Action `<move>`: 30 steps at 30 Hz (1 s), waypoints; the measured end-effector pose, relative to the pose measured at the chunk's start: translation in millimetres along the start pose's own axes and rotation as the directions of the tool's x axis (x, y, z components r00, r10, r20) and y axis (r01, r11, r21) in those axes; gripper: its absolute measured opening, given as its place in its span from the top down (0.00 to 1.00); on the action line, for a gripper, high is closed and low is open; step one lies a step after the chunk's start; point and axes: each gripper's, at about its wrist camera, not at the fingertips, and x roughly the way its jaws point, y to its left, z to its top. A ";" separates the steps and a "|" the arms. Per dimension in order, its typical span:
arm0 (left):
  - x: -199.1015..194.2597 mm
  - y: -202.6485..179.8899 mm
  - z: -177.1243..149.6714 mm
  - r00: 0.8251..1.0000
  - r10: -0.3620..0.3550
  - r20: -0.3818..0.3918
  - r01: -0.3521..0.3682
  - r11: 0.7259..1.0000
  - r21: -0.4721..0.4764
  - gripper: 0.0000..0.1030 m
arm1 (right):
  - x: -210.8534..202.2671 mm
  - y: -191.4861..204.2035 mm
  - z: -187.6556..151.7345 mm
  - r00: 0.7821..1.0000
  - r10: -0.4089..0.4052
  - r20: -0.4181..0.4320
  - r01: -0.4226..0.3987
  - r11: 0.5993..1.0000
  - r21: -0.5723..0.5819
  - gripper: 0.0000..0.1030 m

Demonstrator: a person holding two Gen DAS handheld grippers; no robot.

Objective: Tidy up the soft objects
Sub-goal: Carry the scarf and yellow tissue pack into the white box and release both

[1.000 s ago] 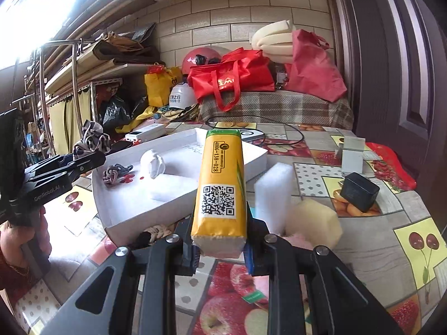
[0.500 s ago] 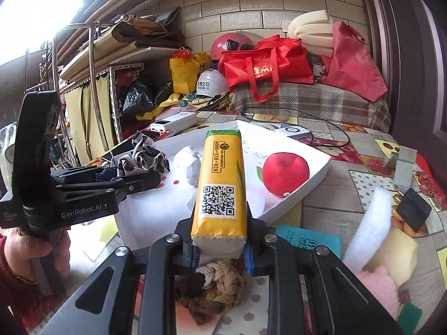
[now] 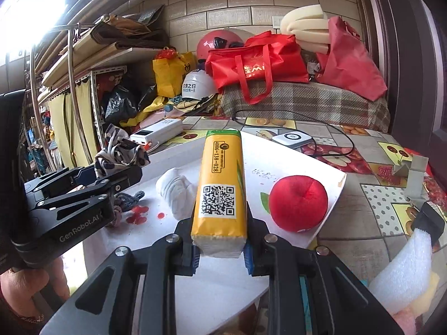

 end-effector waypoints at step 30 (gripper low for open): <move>2.5 19.8 2.1 0.994 0.111 0.020 -0.108 0.989 -0.104 0.00 | 18.9 -0.5 16.4 0.995 -0.093 0.042 0.093 0.996 0.010 0.00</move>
